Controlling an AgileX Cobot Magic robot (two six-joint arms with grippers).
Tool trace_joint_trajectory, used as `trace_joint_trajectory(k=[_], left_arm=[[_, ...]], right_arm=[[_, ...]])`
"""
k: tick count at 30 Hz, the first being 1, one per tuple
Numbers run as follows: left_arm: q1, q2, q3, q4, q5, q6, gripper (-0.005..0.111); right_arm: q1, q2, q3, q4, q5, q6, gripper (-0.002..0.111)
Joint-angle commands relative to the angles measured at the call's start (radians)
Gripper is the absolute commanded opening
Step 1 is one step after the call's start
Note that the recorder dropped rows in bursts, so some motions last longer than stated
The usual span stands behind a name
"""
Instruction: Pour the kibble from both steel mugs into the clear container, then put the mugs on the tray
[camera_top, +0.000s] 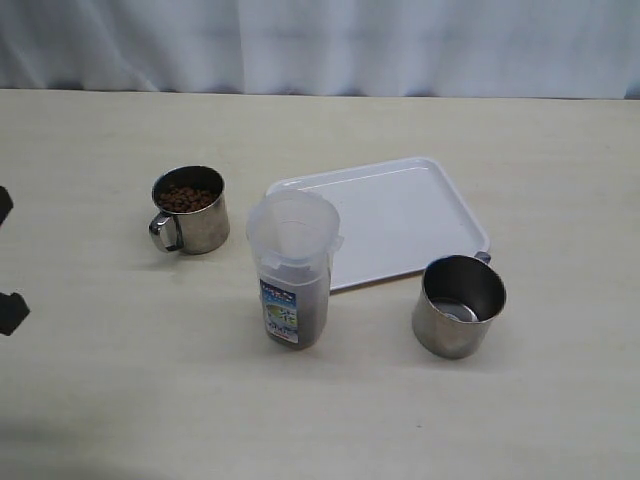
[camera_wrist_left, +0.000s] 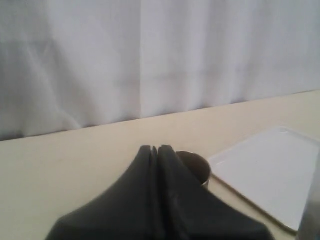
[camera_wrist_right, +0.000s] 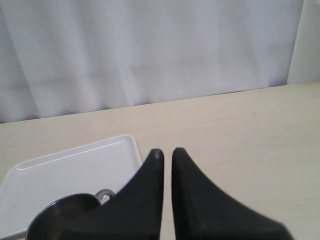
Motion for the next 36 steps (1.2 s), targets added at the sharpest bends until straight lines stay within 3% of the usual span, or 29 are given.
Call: trace_joint_trajectory(k=[1,5,9,14,16,21,23,26,28,32,36], left_arm=[[-0.006,0.261,-0.048,-0.023,-0.121,0.058,0.000],[-0.006,0.441,-0.142,0.083,-0.135,0.095,0.000],[0.004,0.576,-0.255,0.168,-0.032,0.142,0.000],[0.123,0.720,-0.413,0.431,0.087,0.059,0.000],[0.176,0.797,-0.469,0.555,0.070,0.010,0.000],[0.184,0.967,-0.599,0.668,0.051,0.010,0.000],[0.184,1.041,-0.654,0.713,0.010,0.010,0.009],[0.182,1.082,-0.728,0.808,-0.020,0.010,0.041],[0.181,1.092,-0.749,0.812,-0.013,0.010,0.054],[0.181,1.120,-0.771,0.796,-0.063,-0.010,0.073],[0.167,1.167,-0.812,0.795,-0.069,-0.071,0.080]], right_arm=[[-0.005,-0.003,0.004,0.000,0.006,-0.006,0.004],[-0.005,-0.003,0.004,0.000,0.006,-0.006,0.004],[-0.005,-0.003,0.004,0.000,0.006,-0.006,0.004],[-0.005,-0.003,0.004,0.000,0.006,-0.006,0.004],[-0.005,-0.003,0.004,0.000,0.006,-0.006,0.004],[-0.005,-0.003,0.004,0.000,0.006,-0.006,0.004],[-0.005,-0.003,0.004,0.000,0.006,-0.006,0.004],[-0.005,-0.003,0.004,0.000,0.006,-0.006,0.004],[-0.005,-0.003,0.004,0.000,0.006,-0.006,0.004],[-0.005,-0.003,0.004,0.000,0.006,-0.006,0.004],[-0.005,-0.003,0.004,0.000,0.006,-0.006,0.004]])
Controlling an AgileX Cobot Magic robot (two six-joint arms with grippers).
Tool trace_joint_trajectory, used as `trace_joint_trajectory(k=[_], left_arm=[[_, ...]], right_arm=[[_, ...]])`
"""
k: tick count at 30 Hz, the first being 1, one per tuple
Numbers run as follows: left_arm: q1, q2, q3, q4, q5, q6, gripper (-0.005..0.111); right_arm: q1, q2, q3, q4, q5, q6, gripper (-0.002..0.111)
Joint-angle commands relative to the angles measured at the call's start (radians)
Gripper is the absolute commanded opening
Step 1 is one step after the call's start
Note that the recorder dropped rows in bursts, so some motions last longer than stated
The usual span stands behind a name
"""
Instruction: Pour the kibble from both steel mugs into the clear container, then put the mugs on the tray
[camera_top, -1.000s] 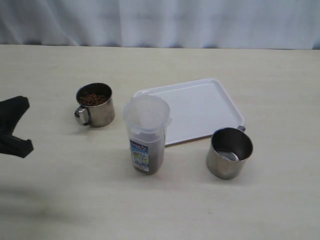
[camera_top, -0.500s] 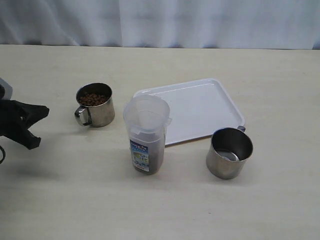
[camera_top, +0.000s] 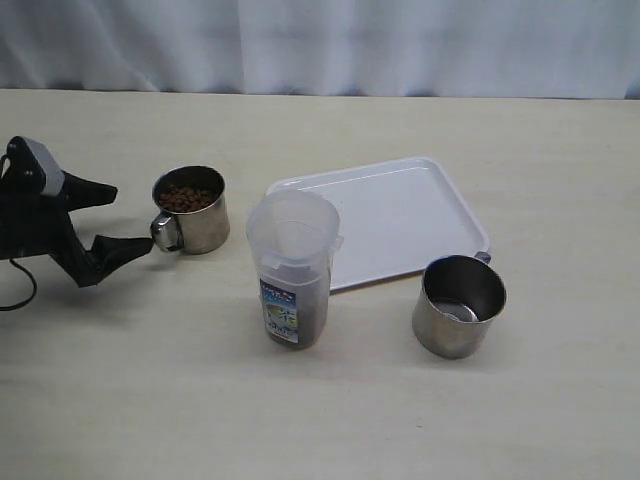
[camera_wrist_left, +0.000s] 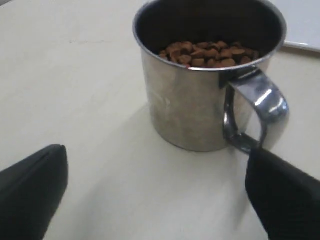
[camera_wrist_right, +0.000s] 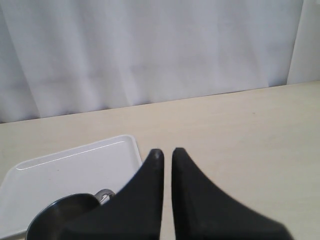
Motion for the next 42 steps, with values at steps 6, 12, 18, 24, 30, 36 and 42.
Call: trace_joint_trajectory(k=[6,12,18,24,30,36,42], left_arm=[[-0.092,0.061,-0.094,-0.006,-0.044,-0.081,0.080],[-0.134,0.113,-0.161,0.005,-0.097,-0.166,0.080],[-0.140,0.204,-0.223,0.002,-0.194,-0.162,0.080],[-0.140,0.257,-0.281,0.001,-0.221,-0.162,0.080],[-0.176,0.289,-0.330,0.002,-0.228,-0.154,0.080],[-0.197,0.293,-0.349,-0.015,-0.224,-0.144,0.079],[-0.197,0.303,-0.349,-0.017,-0.215,-0.136,0.069]], right_arm=[[-0.005,-0.003,0.004,0.000,0.006,-0.006,0.004],[-0.005,-0.003,0.004,0.000,0.006,-0.006,0.004],[-0.005,-0.003,0.004,0.000,0.006,-0.006,0.004],[-0.005,-0.003,0.004,0.000,0.006,-0.006,0.004],[-0.005,-0.003,0.004,0.000,0.006,-0.006,0.004],[-0.005,-0.003,0.004,0.000,0.006,-0.006,0.004],[-0.005,-0.003,0.004,0.000,0.006,-0.006,0.004]])
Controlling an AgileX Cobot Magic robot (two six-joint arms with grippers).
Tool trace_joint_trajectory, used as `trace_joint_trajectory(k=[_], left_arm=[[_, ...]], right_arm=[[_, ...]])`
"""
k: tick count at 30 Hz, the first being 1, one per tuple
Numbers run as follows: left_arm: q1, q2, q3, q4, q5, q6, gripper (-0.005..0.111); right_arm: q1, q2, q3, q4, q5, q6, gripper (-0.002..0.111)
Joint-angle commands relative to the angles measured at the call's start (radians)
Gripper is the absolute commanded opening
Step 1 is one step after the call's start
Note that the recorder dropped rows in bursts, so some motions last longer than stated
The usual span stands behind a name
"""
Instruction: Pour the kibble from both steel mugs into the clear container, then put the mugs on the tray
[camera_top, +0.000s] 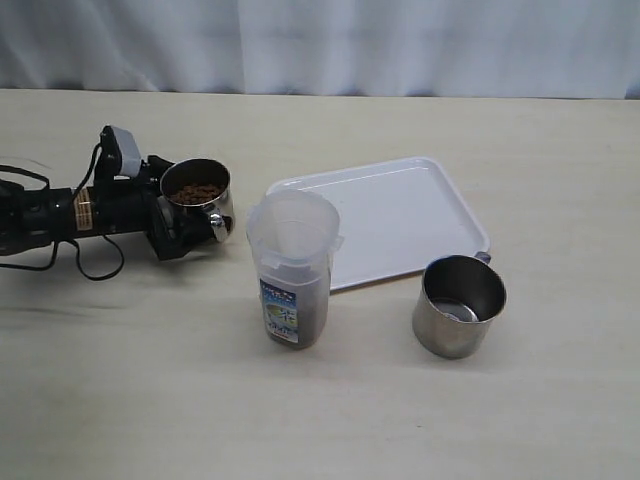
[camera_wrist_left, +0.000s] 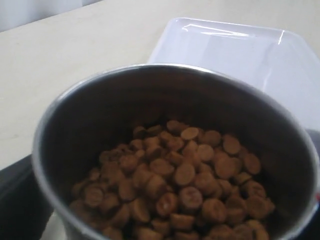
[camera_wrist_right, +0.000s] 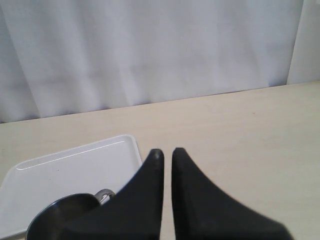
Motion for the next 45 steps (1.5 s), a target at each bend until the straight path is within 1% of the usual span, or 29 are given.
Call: trace_joint_trajectory(k=[1,5,6,9,11,14,18,23,27,29,32,33,35,38,40,42,45], left_arm=[[-0.008,0.006,-0.005,-0.013,0.002,0.018,0.063],[-0.008,0.004,-0.005,-0.003,-0.019,0.021,0.029],[-0.002,0.001,-0.005,0.005,-0.062,0.021,0.016],[0.028,-0.026,-0.005,0.034,-0.069,0.021,0.001],[0.054,-0.070,-0.005,0.103,-0.069,0.006,0.000],[0.082,-0.140,-0.003,0.207,-0.069,-0.076,0.000],[0.092,-0.253,0.001,0.289,-0.055,-0.153,0.000],[0.047,-0.416,0.059,0.292,0.062,-0.161,0.000],[0.015,-0.543,0.103,0.284,0.111,-0.173,0.000],[-0.007,-0.605,0.130,0.283,0.138,-0.173,0.000],[-0.059,-0.679,0.172,0.283,0.229,-0.175,0.000],[-0.089,-0.708,0.186,0.283,0.267,-0.190,0.000],[-0.134,-0.741,0.201,0.285,0.296,-0.202,0.000],[-0.204,-0.765,0.206,0.303,0.305,-0.234,0.000],[-0.255,-0.775,0.206,0.314,0.343,-0.247,0.000],[-0.298,-0.782,0.206,0.324,0.412,-0.247,0.000],[-0.328,-0.790,0.206,0.324,0.480,-0.247,0.000]], right_arm=[[-0.005,-0.003,0.004,0.000,0.006,-0.006,0.004],[-0.005,-0.003,0.004,0.000,0.006,-0.006,0.004],[-0.005,-0.003,0.004,0.000,0.006,-0.006,0.004],[-0.005,-0.003,0.004,0.000,0.006,-0.006,0.004],[-0.005,-0.003,0.004,0.000,0.006,-0.006,0.004],[-0.005,-0.003,0.004,0.000,0.006,-0.006,0.004],[-0.005,-0.003,0.004,0.000,0.006,-0.006,0.004],[-0.005,-0.003,0.004,0.000,0.006,-0.006,0.004],[-0.005,-0.003,0.004,0.000,0.006,-0.006,0.004],[-0.005,-0.003,0.004,0.000,0.006,-0.006,0.004],[-0.005,-0.003,0.004,0.000,0.006,-0.006,0.004],[-0.005,-0.003,0.004,0.000,0.006,-0.006,0.004],[-0.005,-0.003,0.004,0.000,0.006,-0.006,0.004],[-0.005,-0.003,0.004,0.000,0.006,-0.006,0.004],[-0.005,-0.003,0.004,0.000,0.006,-0.006,0.004],[-0.005,-0.003,0.004,0.000,0.006,-0.006,0.004],[-0.005,-0.003,0.004,0.000,0.006,-0.006,0.004]])
